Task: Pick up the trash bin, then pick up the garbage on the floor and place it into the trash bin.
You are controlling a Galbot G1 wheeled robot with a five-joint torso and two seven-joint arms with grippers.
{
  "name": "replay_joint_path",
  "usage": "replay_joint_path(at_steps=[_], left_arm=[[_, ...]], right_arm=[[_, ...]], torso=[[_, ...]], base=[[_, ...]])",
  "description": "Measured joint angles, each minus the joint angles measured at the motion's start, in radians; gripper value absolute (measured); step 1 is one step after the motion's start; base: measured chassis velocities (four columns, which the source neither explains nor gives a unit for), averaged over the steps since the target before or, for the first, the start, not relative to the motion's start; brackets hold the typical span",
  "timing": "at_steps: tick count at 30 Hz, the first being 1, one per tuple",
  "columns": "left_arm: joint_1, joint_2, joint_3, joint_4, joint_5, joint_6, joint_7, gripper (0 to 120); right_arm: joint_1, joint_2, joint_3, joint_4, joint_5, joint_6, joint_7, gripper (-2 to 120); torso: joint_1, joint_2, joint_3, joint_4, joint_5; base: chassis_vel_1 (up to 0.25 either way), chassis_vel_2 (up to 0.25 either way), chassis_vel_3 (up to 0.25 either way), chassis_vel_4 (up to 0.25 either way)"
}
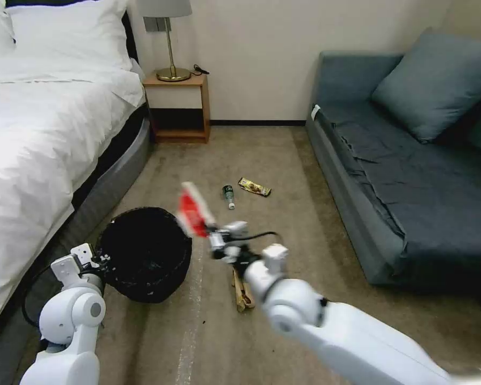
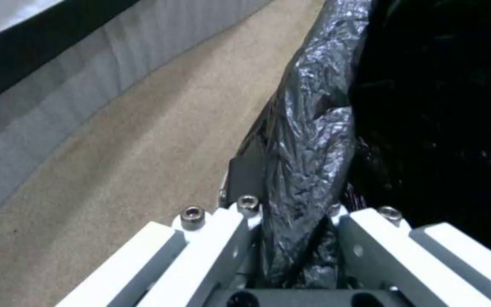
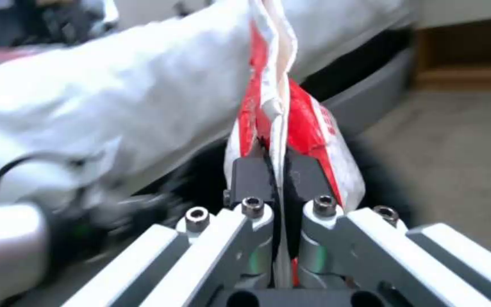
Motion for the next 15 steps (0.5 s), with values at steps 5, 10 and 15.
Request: replay_joint_path(at_steps=[5, 10, 15], left_arm=[[0.008, -0.004, -0.004, -0.009, 0.000, 0.002, -0.001, 3], [0.011, -0.009, -0.004, -0.013, 0.000, 0.002, -0.001, 3], [0.009, -0.013, 0.000, -0.012, 0.002, 0.003, -0.001, 3]], right_arm=[[0.066, 0.076, -0.172, -0.117, -0.034, 0.002, 0.051, 1], [0.081, 0.097, -0.206, -0.195, -0.070, 0.001, 0.075, 11], [0.085, 0.091, -0.186, -0.213, -0.092, 0.000, 0.077, 29]], torso=[[0.000, 0.000, 0.000, -0.0003, -0.0002], [0.000, 0.000, 0.000, -0.0004, 0.0000], [0.000, 0.000, 0.000, -0.0005, 0.0001]], base=[[0.000, 0.000, 0.000, 0.000], [0.000, 0.000, 0.000, 0.000], [0.000, 0.000, 0.000, 0.000]])
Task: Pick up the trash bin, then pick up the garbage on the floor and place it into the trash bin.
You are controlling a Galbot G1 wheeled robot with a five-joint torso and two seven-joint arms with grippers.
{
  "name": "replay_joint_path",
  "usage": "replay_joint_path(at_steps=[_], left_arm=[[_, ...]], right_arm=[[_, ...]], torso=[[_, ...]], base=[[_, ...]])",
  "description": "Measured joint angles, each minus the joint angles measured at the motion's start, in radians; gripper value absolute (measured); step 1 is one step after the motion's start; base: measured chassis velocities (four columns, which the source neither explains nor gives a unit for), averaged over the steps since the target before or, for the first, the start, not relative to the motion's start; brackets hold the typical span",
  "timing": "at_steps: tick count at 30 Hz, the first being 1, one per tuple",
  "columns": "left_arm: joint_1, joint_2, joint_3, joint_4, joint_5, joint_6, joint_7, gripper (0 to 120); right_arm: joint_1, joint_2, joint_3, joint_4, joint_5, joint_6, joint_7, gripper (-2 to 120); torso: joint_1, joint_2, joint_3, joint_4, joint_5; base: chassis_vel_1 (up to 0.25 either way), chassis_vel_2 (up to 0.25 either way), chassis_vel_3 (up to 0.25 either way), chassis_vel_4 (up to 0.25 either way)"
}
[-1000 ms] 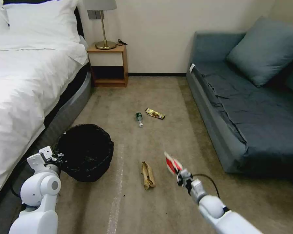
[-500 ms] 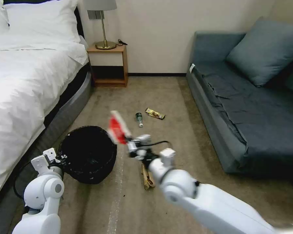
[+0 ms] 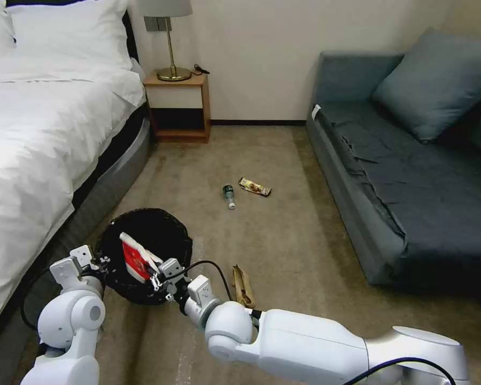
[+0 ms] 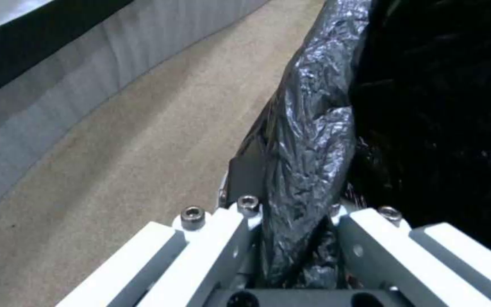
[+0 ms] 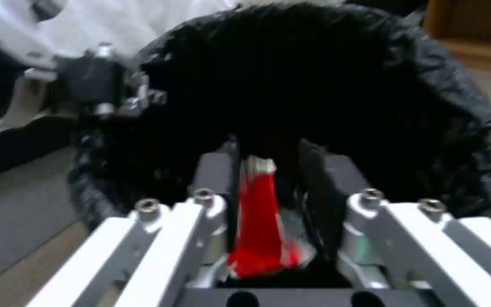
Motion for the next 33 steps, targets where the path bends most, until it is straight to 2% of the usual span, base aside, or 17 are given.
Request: replay_joint_path(at_steps=[2, 3, 6, 7, 9, 12, 13, 14, 16, 17, 18, 21, 25, 29, 33], left_arm=[[-0.001, -0.003, 0.003, 0.001, 0.002, 0.000, 0.000, 3], [-0.001, -0.003, 0.003, 0.001, 0.002, 0.000, 0.000, 3], [-0.005, -0.005, 0.005, 0.006, 0.004, 0.000, 0.000, 3], [-0.005, -0.005, 0.005, 0.006, 0.004, 0.000, 0.000, 3], [-0.008, -0.004, 0.005, 0.011, 0.005, 0.000, 0.000, 3], [-0.015, 0.006, -0.002, 0.016, 0.005, 0.001, 0.001, 3], [-0.015, 0.006, -0.002, 0.016, 0.005, 0.001, 0.001, 3], [-0.018, 0.009, -0.003, 0.016, 0.005, 0.001, 0.001, 3], [-0.024, 0.014, -0.005, 0.019, 0.003, 0.000, 0.003, 3], [-0.024, 0.014, -0.005, 0.019, 0.003, 0.000, 0.003, 3], [-0.025, 0.014, -0.005, 0.021, 0.002, 0.000, 0.003, 3], [-0.026, 0.010, -0.005, 0.024, 0.004, -0.001, 0.003, 3], [-0.026, 0.007, -0.005, 0.025, 0.006, -0.002, 0.003, 3], [-0.022, 0.006, -0.008, 0.025, 0.006, -0.002, 0.003, 3], [-0.009, 0.005, -0.011, 0.016, 0.007, -0.003, 0.003, 3]], right_arm=[[-0.002, -0.004, 0.018, 0.001, -0.007, 0.000, 0.000, 38], [-0.002, -0.004, 0.018, 0.001, -0.007, 0.000, 0.000, 38], [-0.017, -0.012, 0.097, 0.041, -0.031, -0.007, 0.004, 53], [-0.017, -0.012, 0.097, 0.041, -0.031, -0.007, 0.004, 53], [-0.035, -0.035, 0.196, 0.083, -0.066, -0.042, 0.022, 61], [-0.065, -0.158, 0.308, 0.122, -0.098, -0.114, 0.071, 75], [-0.065, -0.158, 0.308, 0.122, -0.098, -0.114, 0.071, 75], [-0.078, -0.200, 0.325, 0.131, -0.097, -0.140, 0.090, 80], [-0.121, -0.272, 0.349, 0.156, -0.056, -0.240, 0.153, 90], [-0.121, -0.272, 0.349, 0.156, -0.056, -0.240, 0.153, 90], [-0.147, -0.287, 0.350, 0.161, -0.020, -0.289, 0.188, 95], [-0.191, -0.285, 0.339, 0.142, 0.029, -0.343, 0.230, 99], [-0.222, -0.247, 0.284, 0.066, 0.068, -0.354, 0.249, 100], [-0.223, -0.196, 0.224, -0.042, 0.069, -0.332, 0.245, 100], [-0.197, -0.122, 0.155, -0.209, 0.049, -0.265, 0.214, 100]], torso=[[0.000, 0.000, 0.000, 0.0000, 0.0000], [0.000, 0.000, 0.000, 0.0000, 0.0000], [0.000, 0.000, 0.000, 0.0001, 0.0001], [0.000, 0.000, 0.000, 0.0001, 0.0001], [0.000, 0.000, 0.000, 0.0004, 0.0003], [0.000, 0.000, 0.000, 0.0001, 0.0002], [0.000, 0.000, 0.000, 0.0001, 0.0002], [0.000, 0.000, 0.000, -0.0003, 0.0004], [0.000, 0.000, 0.000, -0.0011, 0.0004], [0.000, 0.000, 0.000, -0.0011, 0.0004], [0.000, 0.000, 0.000, -0.0009, 0.0003], [0.000, 0.000, 0.000, 0.0000, 0.0002], [0.000, 0.000, 0.000, 0.0001, 0.0003], [0.000, 0.000, 0.000, 0.0000, 0.0002], [0.000, 0.000, 0.000, 0.0002, 0.0000]], base=[[0.000, 0.000, 0.000, 0.000], [0.000, 0.000, 0.000, 0.000], [0.000, 0.000, 0.000, 0.000], [0.000, 0.000, 0.000, 0.000], [0.000, 0.000, 0.000, 0.000], [0.000, 0.000, 0.000, 0.000], [0.000, 0.000, 0.000, 0.000], [0.000, 0.000, 0.000, 0.000], [0.000, 0.000, 0.000, 0.000], [0.000, 0.000, 0.000, 0.000], [0.000, 0.000, 0.000, 0.000], [0.000, 0.000, 0.000, 0.000], [0.000, 0.000, 0.000, 0.000], [0.000, 0.000, 0.000, 0.000], [0.000, 0.000, 0.000, 0.000]])
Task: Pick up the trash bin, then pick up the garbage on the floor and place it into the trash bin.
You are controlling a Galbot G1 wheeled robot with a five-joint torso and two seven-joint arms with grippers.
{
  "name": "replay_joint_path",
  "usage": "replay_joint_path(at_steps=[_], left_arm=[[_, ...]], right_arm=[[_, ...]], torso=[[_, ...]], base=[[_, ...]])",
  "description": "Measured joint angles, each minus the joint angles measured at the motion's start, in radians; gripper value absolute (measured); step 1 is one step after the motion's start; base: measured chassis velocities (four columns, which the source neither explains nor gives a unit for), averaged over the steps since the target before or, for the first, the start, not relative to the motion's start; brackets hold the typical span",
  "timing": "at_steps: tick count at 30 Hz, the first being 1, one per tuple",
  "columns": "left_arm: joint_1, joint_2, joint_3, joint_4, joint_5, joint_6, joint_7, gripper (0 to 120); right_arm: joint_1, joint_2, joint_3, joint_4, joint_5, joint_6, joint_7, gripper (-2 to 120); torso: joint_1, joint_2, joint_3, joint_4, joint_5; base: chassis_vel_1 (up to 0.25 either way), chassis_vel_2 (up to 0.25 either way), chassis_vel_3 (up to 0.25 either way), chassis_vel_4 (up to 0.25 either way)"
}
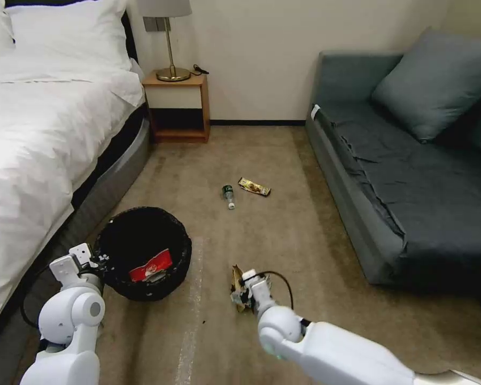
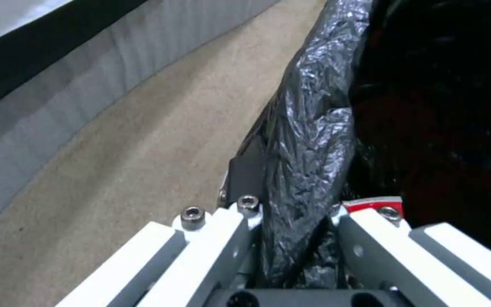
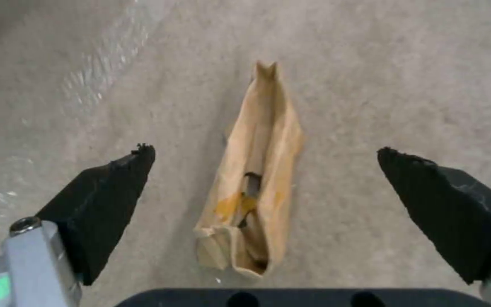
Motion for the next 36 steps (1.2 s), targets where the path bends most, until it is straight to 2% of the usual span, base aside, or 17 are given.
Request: replay_joint_path(at_steps=[7, 9, 14, 17, 21, 22, 26, 27, 28, 31, 32, 36], left_arm=[[0.009, -0.005, -0.002, -0.007, 0.003, -0.001, 0.000, 3], [0.017, -0.008, -0.007, -0.015, 0.005, -0.001, 0.000, 3], [0.032, -0.010, -0.016, -0.026, 0.005, -0.003, 0.000, 3], [0.039, -0.010, -0.020, -0.031, 0.004, -0.004, 0.000, 3], [0.045, -0.007, -0.029, -0.034, 0.003, -0.006, 0.000, 3], [0.045, -0.007, -0.029, -0.034, 0.003, -0.006, 0.000, 3], [0.046, -0.007, -0.032, -0.035, 0.001, -0.006, 0.001, 3], [0.046, -0.007, -0.032, -0.035, 0.001, -0.006, 0.001, 3], [0.046, -0.007, -0.032, -0.035, 0.000, -0.007, 0.001, 3], [0.047, -0.007, -0.032, -0.035, 0.000, -0.007, 0.001, 3], [0.047, -0.007, -0.032, -0.035, 0.000, -0.007, 0.001, 3], [0.050, -0.008, -0.032, -0.036, 0.000, -0.008, 0.002, 3]], right_arm=[[0.015, 0.057, -0.035, -0.096, -0.010, 0.043, -0.029, 100], [0.024, 0.093, -0.057, -0.169, -0.029, 0.068, -0.042, 100], [0.026, 0.117, -0.079, -0.249, -0.065, 0.100, -0.058, 98], [0.026, 0.125, -0.086, -0.277, -0.077, 0.112, -0.062, 91], [0.021, 0.134, -0.092, -0.296, -0.096, 0.123, -0.067, 74], [0.021, 0.134, -0.092, -0.296, -0.096, 0.123, -0.067, 74], [0.015, 0.134, -0.098, -0.299, -0.104, 0.127, -0.068, 57], [0.015, 0.134, -0.098, -0.299, -0.104, 0.127, -0.068, 57], [0.013, 0.131, -0.099, -0.299, -0.105, 0.128, -0.068, 50], [0.008, 0.125, -0.100, -0.300, -0.113, 0.132, -0.070, 39], [0.008, 0.125, -0.100, -0.300, -0.113, 0.132, -0.070, 39], [0.003, 0.122, -0.100, -0.315, -0.126, 0.140, -0.076, 20]], torso=[[0.000, 0.000, 0.000, 0.0000, -0.0001], [0.000, 0.000, 0.000, 0.0000, 0.0000], [0.000, 0.000, 0.000, -0.0001, -0.0001], [0.000, 0.000, 0.000, -0.0001, -0.0001], [0.000, 0.000, 0.000, -0.0001, 0.0000], [0.000, 0.000, 0.000, -0.0001, 0.0000], [0.000, 0.000, 0.000, -0.0001, 0.0001], [0.000, 0.000, 0.000, -0.0001, 0.0001], [0.000, 0.000, 0.000, -0.0001, 0.0001], [0.000, 0.000, 0.000, -0.0001, 0.0001], [0.000, 0.000, 0.000, -0.0001, 0.0001], [0.000, 0.000, 0.000, -0.0002, 0.0001]], base=[[0.000, 0.000, 0.000, 0.000], [0.000, 0.000, 0.000, 0.000], [0.000, 0.000, 0.000, 0.000], [0.000, 0.000, 0.000, 0.000], [0.000, 0.000, 0.000, 0.000], [0.000, 0.000, 0.000, 0.000], [0.000, 0.000, 0.000, 0.000], [0.000, 0.000, 0.000, 0.000], [0.000, 0.000, 0.000, 0.000], [0.000, 0.000, 0.000, 0.000], [0.000, 0.000, 0.000, 0.000], [0.000, 0.000, 0.000, 0.000]])
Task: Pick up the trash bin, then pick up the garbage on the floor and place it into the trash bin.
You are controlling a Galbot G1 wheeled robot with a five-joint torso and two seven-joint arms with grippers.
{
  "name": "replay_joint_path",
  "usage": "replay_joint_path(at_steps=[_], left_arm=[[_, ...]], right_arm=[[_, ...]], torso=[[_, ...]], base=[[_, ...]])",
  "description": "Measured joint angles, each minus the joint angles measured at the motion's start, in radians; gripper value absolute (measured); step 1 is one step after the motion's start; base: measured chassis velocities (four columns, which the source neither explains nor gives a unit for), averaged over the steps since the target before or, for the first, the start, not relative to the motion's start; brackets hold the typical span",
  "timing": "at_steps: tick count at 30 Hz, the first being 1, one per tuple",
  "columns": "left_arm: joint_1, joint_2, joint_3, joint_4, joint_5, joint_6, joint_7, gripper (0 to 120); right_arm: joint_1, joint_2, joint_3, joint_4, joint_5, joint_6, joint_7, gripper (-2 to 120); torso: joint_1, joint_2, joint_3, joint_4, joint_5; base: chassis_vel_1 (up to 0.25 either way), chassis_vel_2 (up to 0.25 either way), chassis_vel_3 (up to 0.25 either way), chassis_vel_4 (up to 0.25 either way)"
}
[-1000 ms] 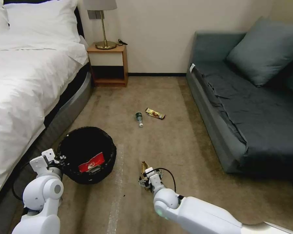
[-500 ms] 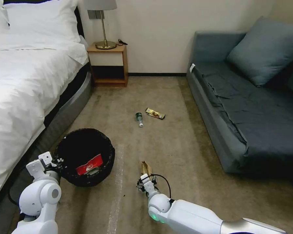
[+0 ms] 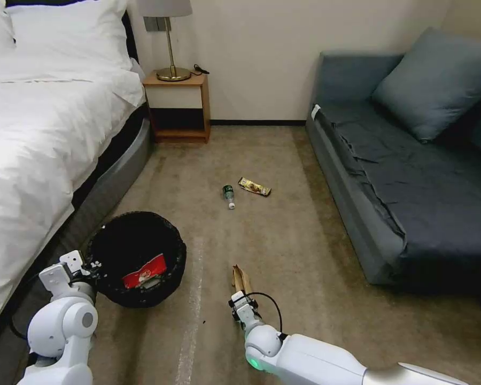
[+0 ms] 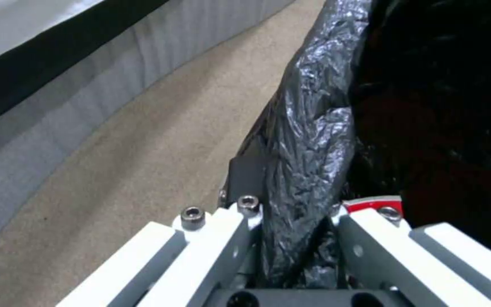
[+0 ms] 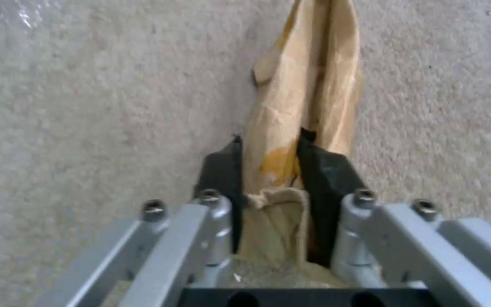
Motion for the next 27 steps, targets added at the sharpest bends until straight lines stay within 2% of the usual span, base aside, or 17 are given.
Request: replay_joint_path(at_steps=[6, 16, 27], left_arm=[[0.008, -0.002, 0.000, -0.004, 0.000, -0.002, 0.002, 3], [0.015, -0.002, -0.003, -0.005, 0.003, -0.006, 0.006, 3], [0.008, 0.001, 0.000, -0.002, 0.004, -0.007, 0.008, 3]], right_arm=[[-0.003, 0.003, -0.003, -0.029, -0.018, 0.009, -0.010, 1], [-0.008, -0.010, -0.004, -0.022, -0.031, 0.026, -0.011, 1], [0.026, -0.109, 0.034, 0.165, 0.003, 0.004, 0.035, 1]], torso=[[0.000, 0.000, 0.000, 0.0000, 0.0000], [0.000, 0.000, 0.000, 0.0001, 0.0001], [0.000, 0.000, 0.000, -0.0001, 0.0002]], base=[[0.000, 0.000, 0.000, 0.000], [0.000, 0.000, 0.000, 0.000], [0.000, 0.000, 0.000, 0.000]])
